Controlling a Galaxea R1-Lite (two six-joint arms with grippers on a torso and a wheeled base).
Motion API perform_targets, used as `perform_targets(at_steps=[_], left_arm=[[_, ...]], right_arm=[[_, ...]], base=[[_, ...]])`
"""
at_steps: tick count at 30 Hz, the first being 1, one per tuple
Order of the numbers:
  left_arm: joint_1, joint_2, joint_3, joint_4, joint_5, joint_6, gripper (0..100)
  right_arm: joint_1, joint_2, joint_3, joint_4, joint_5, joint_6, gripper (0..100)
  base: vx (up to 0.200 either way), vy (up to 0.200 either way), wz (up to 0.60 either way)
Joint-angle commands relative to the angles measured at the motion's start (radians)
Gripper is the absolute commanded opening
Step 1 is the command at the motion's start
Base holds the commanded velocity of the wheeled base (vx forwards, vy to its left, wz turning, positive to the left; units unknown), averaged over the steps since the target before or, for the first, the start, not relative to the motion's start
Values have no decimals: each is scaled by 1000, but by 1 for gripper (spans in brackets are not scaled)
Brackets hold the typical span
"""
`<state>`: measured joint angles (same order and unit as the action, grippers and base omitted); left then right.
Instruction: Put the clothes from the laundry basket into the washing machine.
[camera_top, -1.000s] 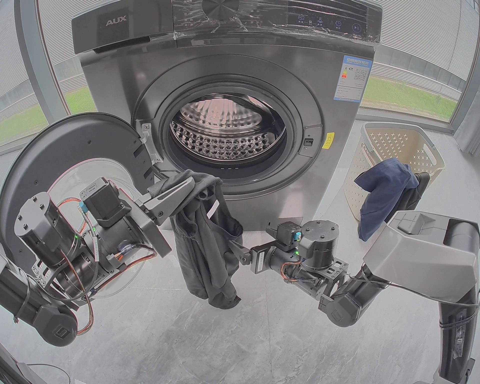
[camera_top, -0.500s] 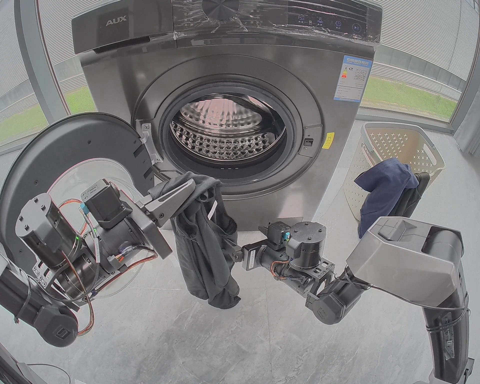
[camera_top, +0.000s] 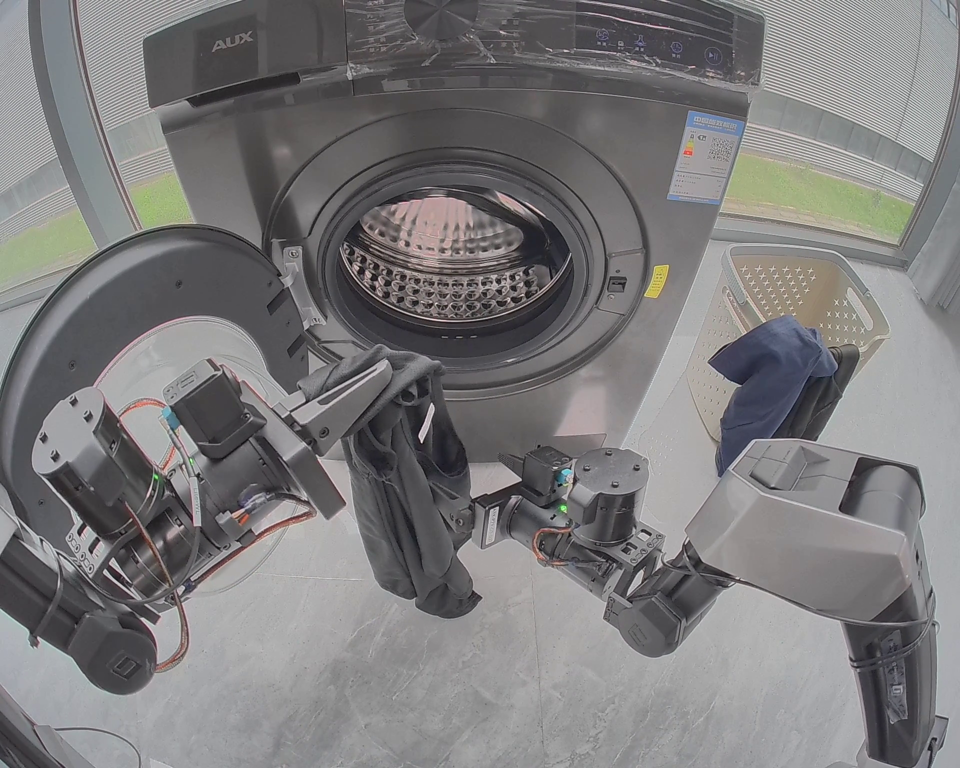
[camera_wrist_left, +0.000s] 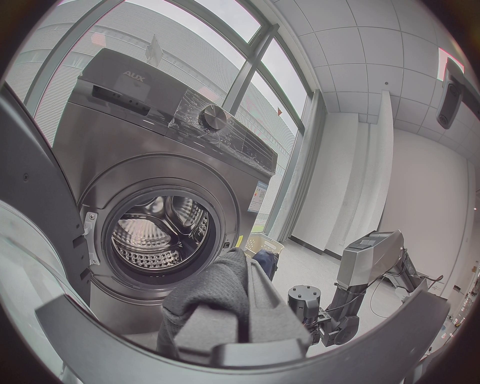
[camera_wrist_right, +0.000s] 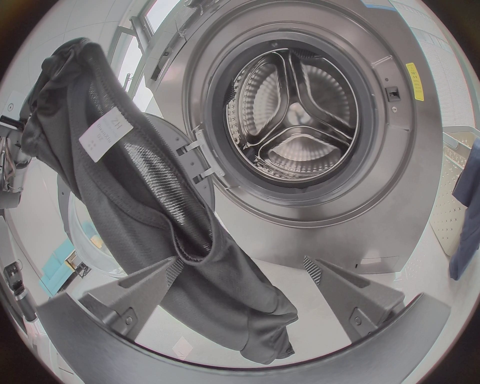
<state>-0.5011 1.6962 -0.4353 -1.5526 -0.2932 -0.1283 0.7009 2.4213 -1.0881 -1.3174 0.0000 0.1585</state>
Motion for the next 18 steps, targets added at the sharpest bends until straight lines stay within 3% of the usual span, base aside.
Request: perform_targets(at_steps=[1, 8, 17, 18], left_arm=[[-1, 0, -2, -4, 0, -1, 0], [-1, -1, -3, -4, 0, -1, 0], [1, -3, -5, -4, 0, -1, 0], [3, -1, -5, -4, 0, -1, 0]], right_arm=[[6, 9, -6, -3, 11, 1, 100], [6, 28, -41, -5, 44, 1, 100], [-1, 55, -70, -42, 38, 1, 100], [-1, 55, -69, -42, 38, 1, 0]], base=[[0, 0, 0], [0, 0, 0], [0, 0, 0], [0, 0, 0]])
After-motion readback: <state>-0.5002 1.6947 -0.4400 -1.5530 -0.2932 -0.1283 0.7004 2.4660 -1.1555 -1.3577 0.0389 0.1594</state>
